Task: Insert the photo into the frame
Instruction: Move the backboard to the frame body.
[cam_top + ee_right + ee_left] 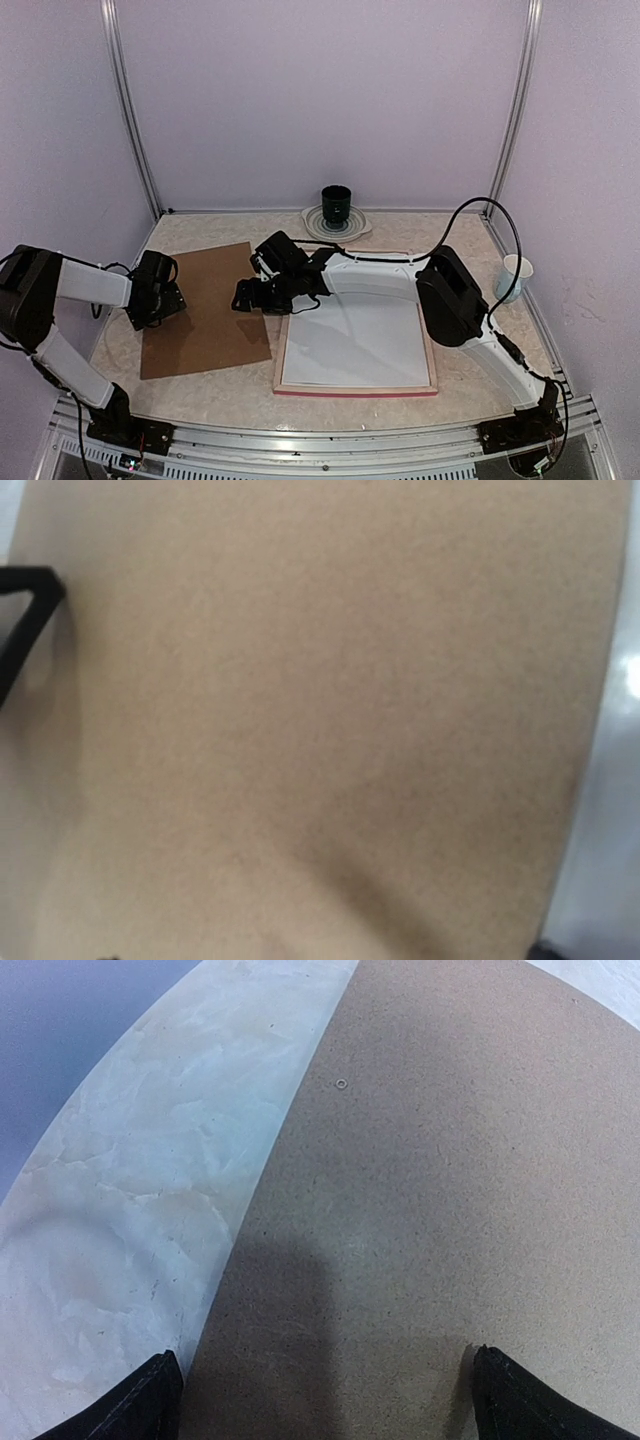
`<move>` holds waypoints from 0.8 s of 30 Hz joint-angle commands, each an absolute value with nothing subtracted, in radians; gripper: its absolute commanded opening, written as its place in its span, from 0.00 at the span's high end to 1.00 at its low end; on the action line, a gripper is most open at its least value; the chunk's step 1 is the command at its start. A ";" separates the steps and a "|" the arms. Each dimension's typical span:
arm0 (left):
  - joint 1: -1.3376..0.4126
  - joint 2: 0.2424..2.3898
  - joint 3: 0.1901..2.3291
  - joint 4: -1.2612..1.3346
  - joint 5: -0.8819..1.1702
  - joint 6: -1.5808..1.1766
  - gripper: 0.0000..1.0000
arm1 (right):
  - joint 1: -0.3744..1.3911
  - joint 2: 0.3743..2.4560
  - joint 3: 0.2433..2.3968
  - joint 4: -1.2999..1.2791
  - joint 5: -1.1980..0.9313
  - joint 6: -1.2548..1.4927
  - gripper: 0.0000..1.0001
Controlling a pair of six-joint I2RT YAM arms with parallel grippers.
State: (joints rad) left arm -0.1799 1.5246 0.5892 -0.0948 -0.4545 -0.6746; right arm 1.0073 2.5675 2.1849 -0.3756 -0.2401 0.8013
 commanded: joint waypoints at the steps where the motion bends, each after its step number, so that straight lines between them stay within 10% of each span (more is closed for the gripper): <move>1: -0.189 1.503 0.580 -0.072 -0.407 -0.675 0.01 | 1.032 2.460 2.162 -0.265 -0.374 0.777 0.14; 14: -0.220 1.458 0.543 -0.008 -0.311 -0.666 0.01 | 1.035 2.302 1.940 -0.183 -0.363 0.774 0.14; 24: -0.212 1.457 0.565 -0.056 -0.423 -0.715 0.01 | 1.034 2.448 2.193 -0.518 -0.035 0.745 0.13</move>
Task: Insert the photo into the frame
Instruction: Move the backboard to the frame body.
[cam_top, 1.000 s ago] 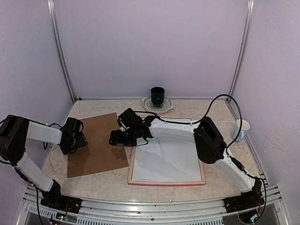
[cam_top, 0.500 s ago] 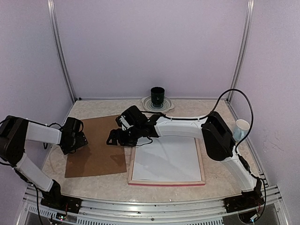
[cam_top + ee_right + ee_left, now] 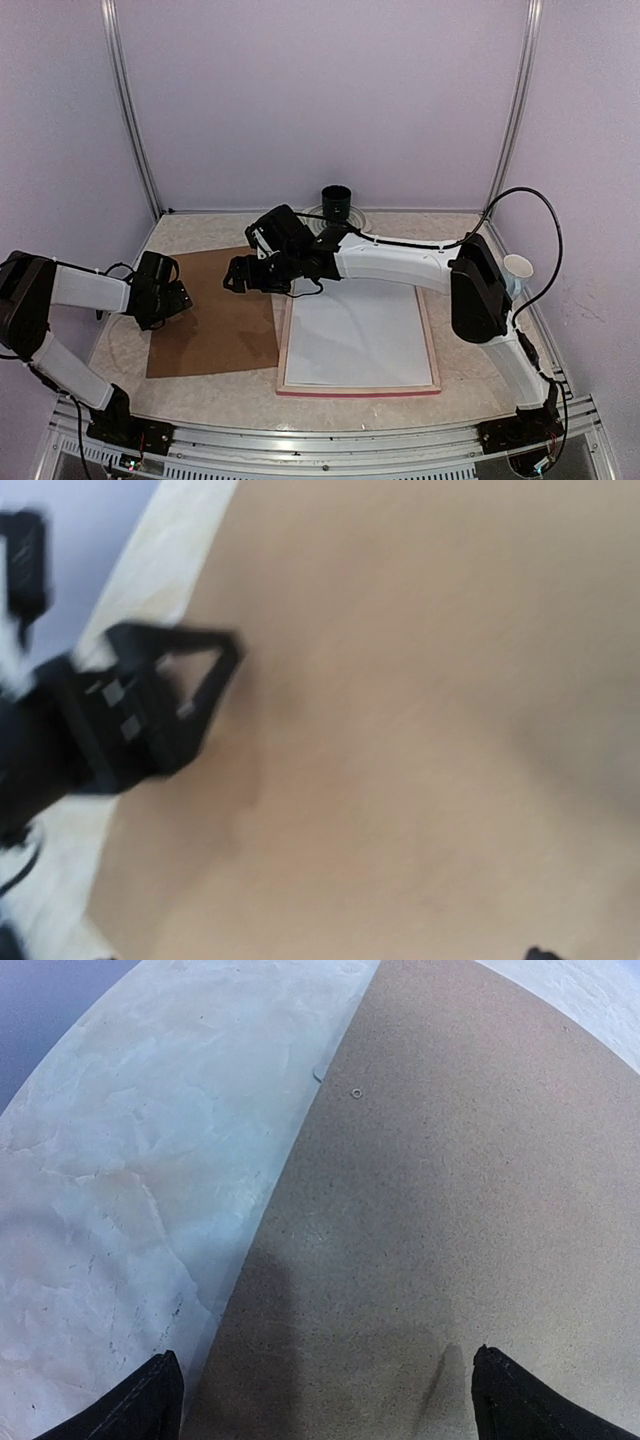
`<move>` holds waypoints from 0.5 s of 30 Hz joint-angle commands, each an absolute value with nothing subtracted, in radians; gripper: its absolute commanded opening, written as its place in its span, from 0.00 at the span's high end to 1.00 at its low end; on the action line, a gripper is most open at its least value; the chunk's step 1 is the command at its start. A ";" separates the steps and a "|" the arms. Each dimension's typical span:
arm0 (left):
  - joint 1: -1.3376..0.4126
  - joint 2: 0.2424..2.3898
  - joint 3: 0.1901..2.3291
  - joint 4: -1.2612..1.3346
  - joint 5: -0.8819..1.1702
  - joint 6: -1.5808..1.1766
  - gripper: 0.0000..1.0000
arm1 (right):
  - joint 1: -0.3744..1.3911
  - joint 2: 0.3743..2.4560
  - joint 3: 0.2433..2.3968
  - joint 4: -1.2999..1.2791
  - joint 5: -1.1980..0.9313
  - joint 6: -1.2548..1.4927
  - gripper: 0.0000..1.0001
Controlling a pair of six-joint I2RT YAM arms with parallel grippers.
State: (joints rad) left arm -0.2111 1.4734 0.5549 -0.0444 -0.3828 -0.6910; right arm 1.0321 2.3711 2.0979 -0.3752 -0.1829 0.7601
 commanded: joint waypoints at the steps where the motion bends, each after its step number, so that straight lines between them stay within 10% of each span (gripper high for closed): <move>1: -0.210 1.449 0.561 -0.052 -0.427 -0.719 0.01 | 1.034 2.468 2.211 -0.527 -0.026 0.750 0.12; 15: -0.118 1.349 0.494 0.036 -0.372 -0.717 0.01 | 1.024 2.594 2.274 -0.545 0.048 0.782 0.12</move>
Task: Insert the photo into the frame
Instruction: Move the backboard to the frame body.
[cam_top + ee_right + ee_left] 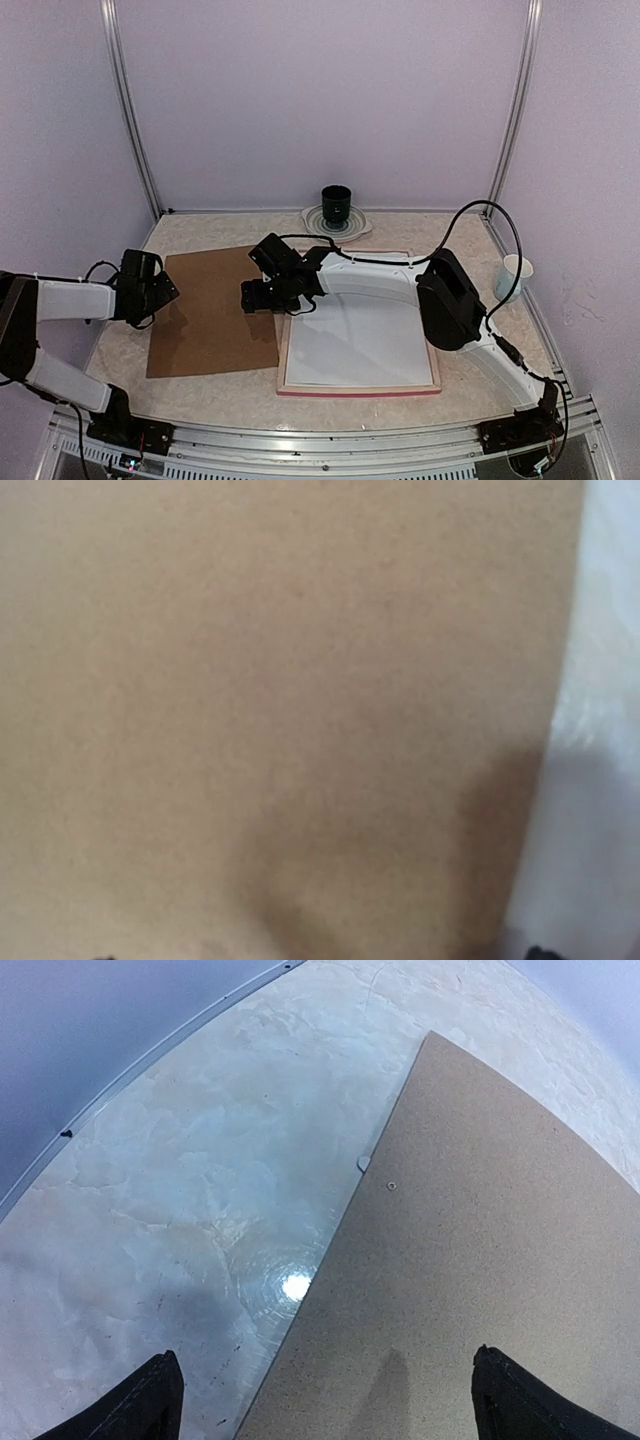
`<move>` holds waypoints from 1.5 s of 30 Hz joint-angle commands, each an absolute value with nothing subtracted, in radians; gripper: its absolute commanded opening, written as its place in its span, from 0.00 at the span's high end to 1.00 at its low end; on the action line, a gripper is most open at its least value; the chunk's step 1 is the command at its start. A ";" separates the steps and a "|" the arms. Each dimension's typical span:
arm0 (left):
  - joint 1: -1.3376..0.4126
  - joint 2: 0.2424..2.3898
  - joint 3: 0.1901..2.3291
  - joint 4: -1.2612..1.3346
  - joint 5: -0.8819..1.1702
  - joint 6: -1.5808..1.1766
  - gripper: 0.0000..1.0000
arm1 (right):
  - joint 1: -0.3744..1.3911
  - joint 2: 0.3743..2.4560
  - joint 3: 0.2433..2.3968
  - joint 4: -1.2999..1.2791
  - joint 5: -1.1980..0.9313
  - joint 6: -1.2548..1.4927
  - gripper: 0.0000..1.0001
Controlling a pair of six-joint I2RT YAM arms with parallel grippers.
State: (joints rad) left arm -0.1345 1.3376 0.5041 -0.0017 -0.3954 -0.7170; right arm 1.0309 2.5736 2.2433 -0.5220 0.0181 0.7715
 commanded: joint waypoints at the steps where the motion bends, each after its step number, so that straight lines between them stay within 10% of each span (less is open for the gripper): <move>1: -0.117 1.360 0.502 0.037 -0.363 -0.714 0.01 | 1.023 2.597 2.276 -0.544 0.046 0.784 0.12; 45: -0.152 1.476 0.502 0.137 -0.133 -0.667 0.01 | 1.038 2.589 2.240 -0.341 -0.196 0.899 0.10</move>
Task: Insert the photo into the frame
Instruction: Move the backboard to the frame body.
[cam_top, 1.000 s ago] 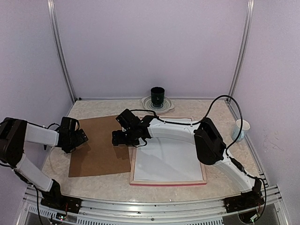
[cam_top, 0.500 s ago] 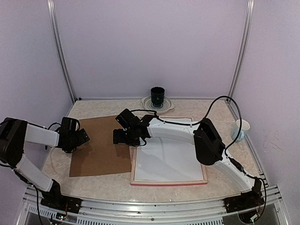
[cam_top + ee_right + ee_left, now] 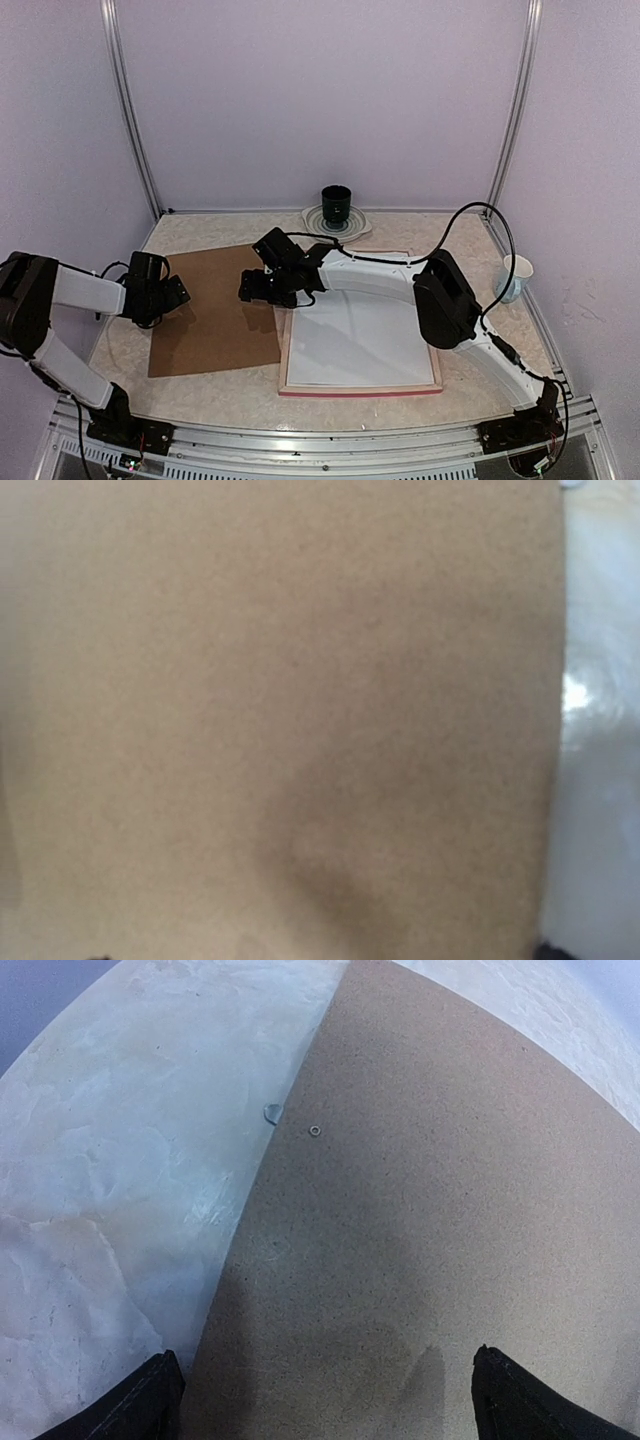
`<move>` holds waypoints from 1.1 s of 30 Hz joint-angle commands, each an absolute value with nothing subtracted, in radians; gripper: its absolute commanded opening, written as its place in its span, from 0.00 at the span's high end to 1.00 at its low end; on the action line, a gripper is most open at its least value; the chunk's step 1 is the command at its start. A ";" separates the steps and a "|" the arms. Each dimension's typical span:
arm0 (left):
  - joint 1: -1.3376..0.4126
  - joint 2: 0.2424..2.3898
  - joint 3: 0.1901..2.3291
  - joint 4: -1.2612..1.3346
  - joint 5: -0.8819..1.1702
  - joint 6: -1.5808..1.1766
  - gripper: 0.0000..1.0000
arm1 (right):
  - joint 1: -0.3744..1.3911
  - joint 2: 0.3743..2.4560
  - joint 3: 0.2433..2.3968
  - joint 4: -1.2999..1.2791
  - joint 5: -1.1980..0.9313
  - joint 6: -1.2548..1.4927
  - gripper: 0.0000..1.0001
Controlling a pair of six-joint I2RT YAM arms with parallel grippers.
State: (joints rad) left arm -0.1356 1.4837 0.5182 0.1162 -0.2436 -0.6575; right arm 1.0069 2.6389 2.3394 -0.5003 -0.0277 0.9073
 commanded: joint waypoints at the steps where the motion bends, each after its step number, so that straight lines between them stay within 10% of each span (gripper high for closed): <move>1: -0.152 1.477 0.502 0.136 -0.132 -0.667 0.01 | 1.040 2.571 2.226 -0.326 -0.199 0.890 0.10; 33: -0.162 1.422 0.479 0.152 -0.086 -0.676 0.01 | 1.076 2.381 2.091 -0.203 -0.282 0.847 0.10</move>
